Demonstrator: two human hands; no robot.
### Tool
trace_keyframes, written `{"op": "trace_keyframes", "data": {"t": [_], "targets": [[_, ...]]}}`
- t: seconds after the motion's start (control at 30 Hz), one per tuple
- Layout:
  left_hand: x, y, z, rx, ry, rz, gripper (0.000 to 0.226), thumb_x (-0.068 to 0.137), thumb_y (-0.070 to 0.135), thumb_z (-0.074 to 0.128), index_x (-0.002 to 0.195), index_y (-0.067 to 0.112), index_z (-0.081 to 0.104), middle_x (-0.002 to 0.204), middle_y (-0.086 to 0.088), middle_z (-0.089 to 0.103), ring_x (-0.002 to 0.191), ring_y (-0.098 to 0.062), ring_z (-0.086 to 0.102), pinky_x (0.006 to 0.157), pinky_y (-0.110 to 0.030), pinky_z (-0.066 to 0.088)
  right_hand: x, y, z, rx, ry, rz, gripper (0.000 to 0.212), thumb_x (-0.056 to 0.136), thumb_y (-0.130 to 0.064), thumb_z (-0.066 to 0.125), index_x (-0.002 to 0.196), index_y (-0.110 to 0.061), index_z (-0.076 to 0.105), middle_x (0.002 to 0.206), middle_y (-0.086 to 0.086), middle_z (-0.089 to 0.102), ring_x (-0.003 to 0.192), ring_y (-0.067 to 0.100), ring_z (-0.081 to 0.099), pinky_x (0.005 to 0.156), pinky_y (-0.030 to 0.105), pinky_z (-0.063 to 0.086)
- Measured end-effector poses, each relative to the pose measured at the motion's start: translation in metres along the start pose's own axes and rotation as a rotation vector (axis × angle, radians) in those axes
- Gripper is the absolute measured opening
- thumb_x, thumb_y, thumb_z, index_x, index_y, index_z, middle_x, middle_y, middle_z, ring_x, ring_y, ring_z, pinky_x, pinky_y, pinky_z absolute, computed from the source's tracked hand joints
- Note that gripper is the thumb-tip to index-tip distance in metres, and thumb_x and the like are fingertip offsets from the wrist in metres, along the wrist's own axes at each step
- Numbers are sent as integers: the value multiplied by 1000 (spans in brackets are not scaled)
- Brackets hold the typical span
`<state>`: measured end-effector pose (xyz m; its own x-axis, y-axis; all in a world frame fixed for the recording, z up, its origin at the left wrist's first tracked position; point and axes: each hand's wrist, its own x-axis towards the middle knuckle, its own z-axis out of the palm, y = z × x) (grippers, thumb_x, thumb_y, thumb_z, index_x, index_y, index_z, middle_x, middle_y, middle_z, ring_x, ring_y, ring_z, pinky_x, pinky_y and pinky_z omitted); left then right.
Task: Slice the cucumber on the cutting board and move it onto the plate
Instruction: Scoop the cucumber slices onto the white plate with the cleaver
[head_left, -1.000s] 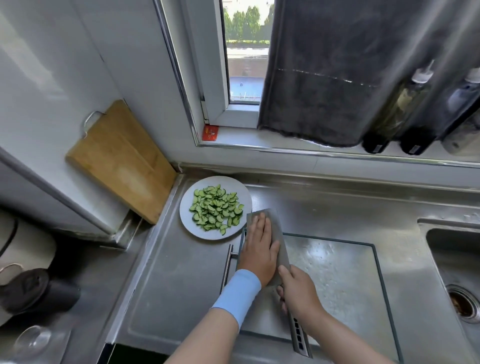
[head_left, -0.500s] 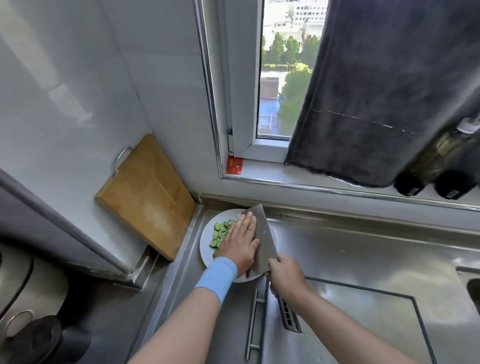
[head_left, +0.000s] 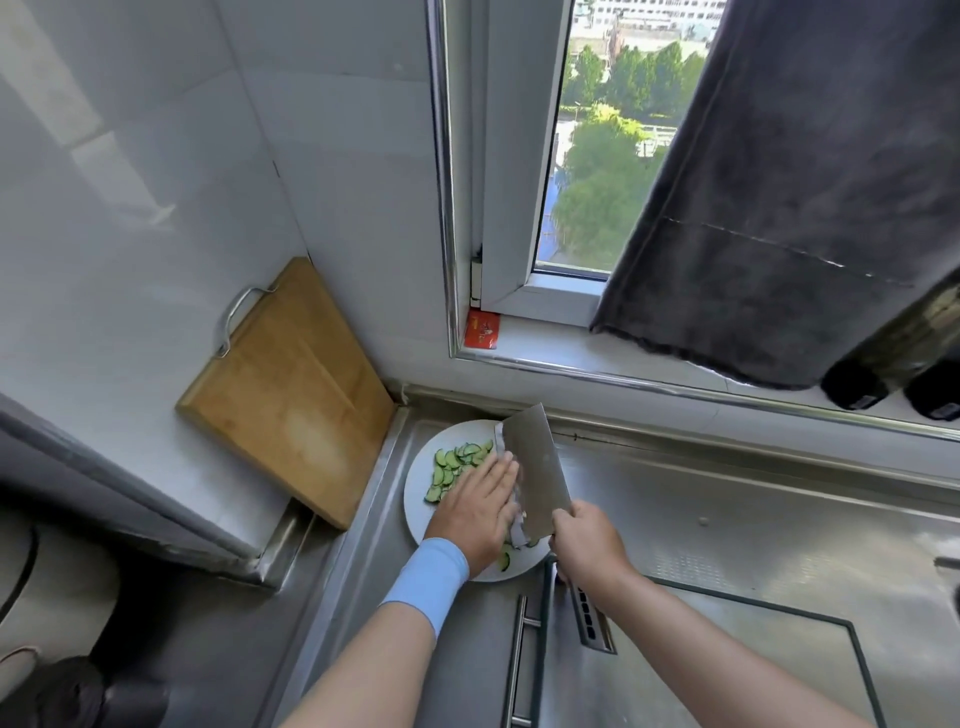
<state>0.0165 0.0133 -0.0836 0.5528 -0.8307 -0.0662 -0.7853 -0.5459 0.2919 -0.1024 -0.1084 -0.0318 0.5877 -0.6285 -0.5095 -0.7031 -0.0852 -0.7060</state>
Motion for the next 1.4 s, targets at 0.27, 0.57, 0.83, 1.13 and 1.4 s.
{"op": "trace_keyframes", "data": {"t": [0.27, 0.57, 0.83, 1.13, 1.4], "targets": [[-7, -23, 0, -277, 228, -207, 46, 97, 36, 33, 124, 18, 64, 143, 1, 48, 136, -19, 36, 113, -27, 22, 6, 5, -6, -8, -13, -8, 16, 86, -19, 39, 76, -14, 50, 64, 3, 49, 55, 22, 45, 51, 27, 37], [-9, 49, 11, -391, 283, -23, 29, 85, 8, 56, 112, 11, 67, 118, -3, 62, 113, -19, 55, 100, -34, 44, -26, 65, -66, 46, 85, 19, 27, 98, -17, 38, 74, -9, 46, 61, 6, 49, 51, 22, 44, 51, 29, 35], [-48, 110, 69, -263, -76, -20, 57, 97, 34, 44, 150, 20, 27, 157, 8, 13, 146, -10, 8, 114, -21, 10, -89, 171, -129, 218, 170, 180, 24, 99, -11, 39, 77, -9, 50, 55, 2, 47, 43, 14, 40, 52, 29, 30], [-85, 176, 98, -318, -25, 78, 45, 97, 26, 47, 141, 16, 42, 148, 3, 31, 141, -10, 16, 108, -6, -1, -133, 267, -161, 120, 240, 251, 29, 92, -24, 44, 64, -16, 52, 55, 2, 53, 56, 25, 50, 58, 35, 38], [-106, 206, 107, -238, 3, -16, 51, 96, 36, 49, 144, 18, 42, 151, 3, 32, 140, -16, 25, 114, -22, 11, -173, 291, -178, 140, 325, 264, 24, 98, -23, 54, 75, -19, 58, 62, -4, 62, 61, 21, 59, 55, 30, 41]]}}
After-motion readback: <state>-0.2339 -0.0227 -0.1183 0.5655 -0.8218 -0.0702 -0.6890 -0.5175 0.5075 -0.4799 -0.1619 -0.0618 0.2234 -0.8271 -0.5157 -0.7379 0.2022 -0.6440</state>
